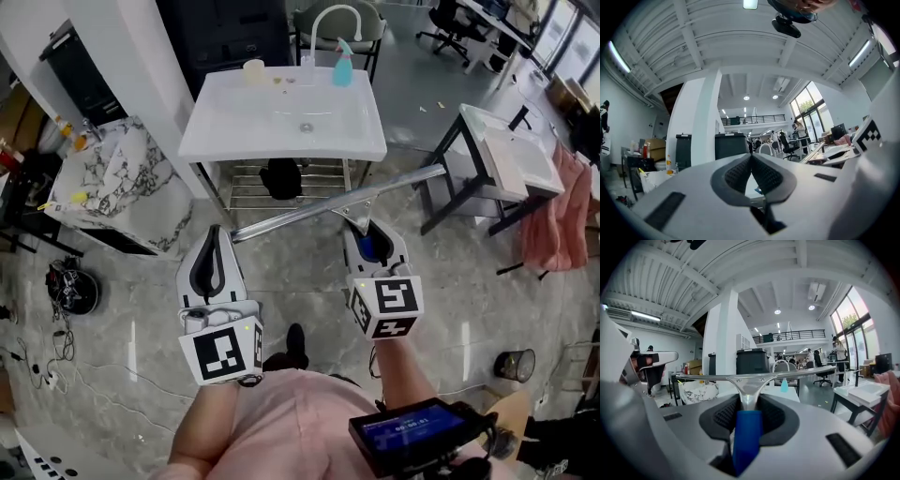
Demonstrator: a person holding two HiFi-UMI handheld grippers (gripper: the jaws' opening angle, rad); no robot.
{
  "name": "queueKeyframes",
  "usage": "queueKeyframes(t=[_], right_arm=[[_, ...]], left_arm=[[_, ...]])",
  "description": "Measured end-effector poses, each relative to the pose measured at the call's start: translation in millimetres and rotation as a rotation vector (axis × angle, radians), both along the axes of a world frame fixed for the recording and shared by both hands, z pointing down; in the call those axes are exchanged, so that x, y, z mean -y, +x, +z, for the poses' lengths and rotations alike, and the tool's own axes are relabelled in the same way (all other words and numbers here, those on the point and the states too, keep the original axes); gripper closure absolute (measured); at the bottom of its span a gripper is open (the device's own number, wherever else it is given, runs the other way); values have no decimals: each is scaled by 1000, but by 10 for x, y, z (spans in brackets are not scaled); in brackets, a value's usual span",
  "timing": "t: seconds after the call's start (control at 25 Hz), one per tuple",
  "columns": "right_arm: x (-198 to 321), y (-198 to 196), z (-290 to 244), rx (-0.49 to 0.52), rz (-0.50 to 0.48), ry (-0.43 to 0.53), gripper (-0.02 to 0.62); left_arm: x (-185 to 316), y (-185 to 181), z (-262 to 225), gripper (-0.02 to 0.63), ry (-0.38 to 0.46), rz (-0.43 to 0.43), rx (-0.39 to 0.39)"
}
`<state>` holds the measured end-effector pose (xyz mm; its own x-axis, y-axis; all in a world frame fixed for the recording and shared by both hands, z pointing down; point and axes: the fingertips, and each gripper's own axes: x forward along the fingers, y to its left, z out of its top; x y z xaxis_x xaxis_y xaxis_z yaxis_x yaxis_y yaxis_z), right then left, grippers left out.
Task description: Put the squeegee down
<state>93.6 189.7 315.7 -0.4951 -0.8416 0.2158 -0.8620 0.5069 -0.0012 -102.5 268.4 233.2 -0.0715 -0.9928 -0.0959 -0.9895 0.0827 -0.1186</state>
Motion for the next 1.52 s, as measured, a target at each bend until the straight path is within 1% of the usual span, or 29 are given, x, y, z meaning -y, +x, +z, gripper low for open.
queueKeyframes(t=[0.12, 0.24, 0.48, 0.64, 0.92, 1.24, 1.52], right_arm=[[224, -170, -65, -1, 13, 9, 489], [392, -285, -124, -19, 18, 19, 489], [648, -375, -170, -40, 37, 37, 489], [780, -341, -144, -49, 50, 33, 489], [1164, -285, -27, -32, 69, 17, 489], [1878, -258, 333, -33, 62, -57, 489], [2496, -201, 436, -21, 46, -93, 489]], left_arm=[[253, -189, -88, 597, 21, 13, -2], [453, -324, -120, 597, 39, 21, -23], [770, -437, -1, 597, 21, 44, -53], [944, -396, 58, 597, 10, 62, -54], [1357, -327, 244, 597, -25, 80, -46], [2095, -268, 513, 597, -103, 74, -21], [2775, -158, 545, 597, -125, 69, -1]])
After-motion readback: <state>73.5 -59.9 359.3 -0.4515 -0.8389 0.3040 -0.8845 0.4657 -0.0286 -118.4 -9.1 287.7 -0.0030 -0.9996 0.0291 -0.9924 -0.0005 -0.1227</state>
